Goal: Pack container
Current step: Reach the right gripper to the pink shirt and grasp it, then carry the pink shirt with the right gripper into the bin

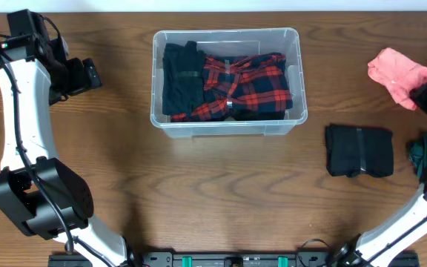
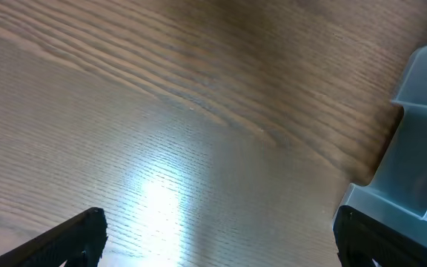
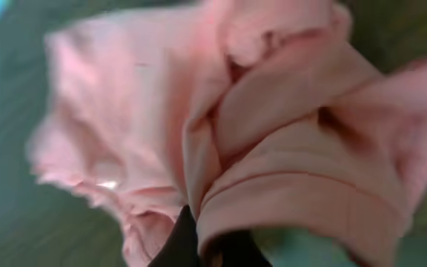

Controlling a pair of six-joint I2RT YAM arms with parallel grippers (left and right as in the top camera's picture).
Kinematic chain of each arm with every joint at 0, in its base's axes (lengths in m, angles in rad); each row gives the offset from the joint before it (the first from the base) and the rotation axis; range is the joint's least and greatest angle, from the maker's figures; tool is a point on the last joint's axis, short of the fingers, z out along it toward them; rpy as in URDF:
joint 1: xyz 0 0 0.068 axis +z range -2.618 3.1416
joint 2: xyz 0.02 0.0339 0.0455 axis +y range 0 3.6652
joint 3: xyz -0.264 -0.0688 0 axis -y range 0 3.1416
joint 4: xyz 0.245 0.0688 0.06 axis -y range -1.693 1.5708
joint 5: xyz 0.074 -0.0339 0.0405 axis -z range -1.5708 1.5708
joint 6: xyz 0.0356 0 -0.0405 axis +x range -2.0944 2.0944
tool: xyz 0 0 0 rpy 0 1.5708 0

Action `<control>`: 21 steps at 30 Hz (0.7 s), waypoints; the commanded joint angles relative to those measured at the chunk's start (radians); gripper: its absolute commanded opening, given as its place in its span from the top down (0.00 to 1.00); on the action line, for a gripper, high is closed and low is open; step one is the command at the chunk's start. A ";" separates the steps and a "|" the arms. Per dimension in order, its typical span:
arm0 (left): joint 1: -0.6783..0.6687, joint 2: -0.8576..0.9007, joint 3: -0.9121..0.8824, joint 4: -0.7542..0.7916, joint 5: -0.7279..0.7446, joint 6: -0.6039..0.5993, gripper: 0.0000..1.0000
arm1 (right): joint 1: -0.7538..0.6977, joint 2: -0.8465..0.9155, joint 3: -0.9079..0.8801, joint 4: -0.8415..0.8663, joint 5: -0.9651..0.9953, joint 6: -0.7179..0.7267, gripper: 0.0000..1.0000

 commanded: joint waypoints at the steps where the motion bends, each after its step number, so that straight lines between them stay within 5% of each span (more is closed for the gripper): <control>1: 0.002 -0.001 -0.006 0.000 -0.001 0.002 0.02 | 0.035 -0.167 0.050 -0.022 -0.077 -0.026 0.99; 12: 0.002 -0.001 -0.006 0.000 -0.001 0.002 0.02 | 0.221 -0.501 0.050 -0.053 -0.159 -0.103 0.99; 21: 0.002 -0.001 -0.006 0.000 -0.001 0.002 0.02 | 0.535 -0.607 0.050 0.029 -0.166 -0.113 0.99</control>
